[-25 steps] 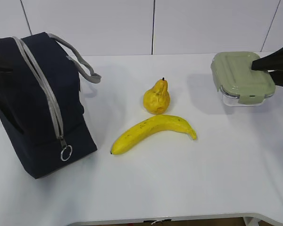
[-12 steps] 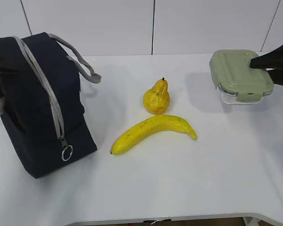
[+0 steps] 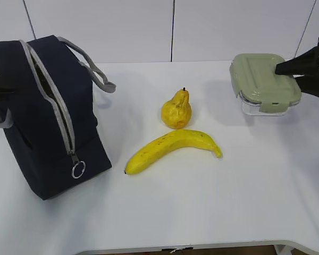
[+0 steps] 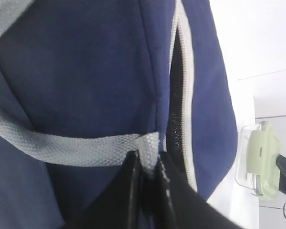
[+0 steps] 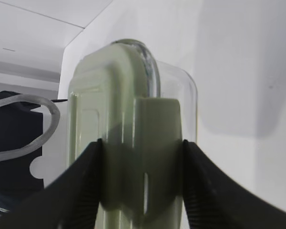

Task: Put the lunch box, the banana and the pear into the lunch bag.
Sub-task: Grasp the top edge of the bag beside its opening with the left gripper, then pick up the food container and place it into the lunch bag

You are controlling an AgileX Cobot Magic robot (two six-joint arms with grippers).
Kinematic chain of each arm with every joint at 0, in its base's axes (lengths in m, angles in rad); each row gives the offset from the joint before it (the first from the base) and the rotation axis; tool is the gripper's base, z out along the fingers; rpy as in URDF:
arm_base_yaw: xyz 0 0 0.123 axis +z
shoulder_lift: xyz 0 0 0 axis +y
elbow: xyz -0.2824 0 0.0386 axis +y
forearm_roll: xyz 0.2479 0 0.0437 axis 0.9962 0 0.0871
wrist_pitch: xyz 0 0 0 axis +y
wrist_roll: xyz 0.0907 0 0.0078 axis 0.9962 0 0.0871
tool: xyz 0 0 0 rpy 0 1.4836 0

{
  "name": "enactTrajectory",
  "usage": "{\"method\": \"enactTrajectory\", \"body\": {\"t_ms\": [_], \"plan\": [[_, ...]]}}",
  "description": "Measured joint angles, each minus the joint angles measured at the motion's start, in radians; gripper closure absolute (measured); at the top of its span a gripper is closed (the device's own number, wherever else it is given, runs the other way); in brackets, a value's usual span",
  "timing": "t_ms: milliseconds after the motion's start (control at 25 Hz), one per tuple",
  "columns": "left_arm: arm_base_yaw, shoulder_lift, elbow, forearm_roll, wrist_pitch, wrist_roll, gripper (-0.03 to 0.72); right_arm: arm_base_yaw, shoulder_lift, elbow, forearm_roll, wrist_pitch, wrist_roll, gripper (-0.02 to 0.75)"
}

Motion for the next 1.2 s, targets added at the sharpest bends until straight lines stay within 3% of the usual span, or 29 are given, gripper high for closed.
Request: {"method": "enactTrajectory", "body": {"t_ms": [320, 760, 1200], "plan": [[-0.007, 0.000, 0.000, -0.031, 0.065, 0.040, 0.677, 0.093, -0.026, -0.013, 0.040, 0.000, 0.011, 0.357], [-0.256, 0.000, 0.000, -0.080, -0.125, 0.074, 0.677, 0.305, -0.046, -0.215, 0.051, 0.010, 0.052, 0.357], [-0.268, 0.017, 0.000, -0.088, -0.148, 0.075, 0.677, 0.538, -0.046, -0.351, 0.005, 0.023, 0.058, 0.357]]}}
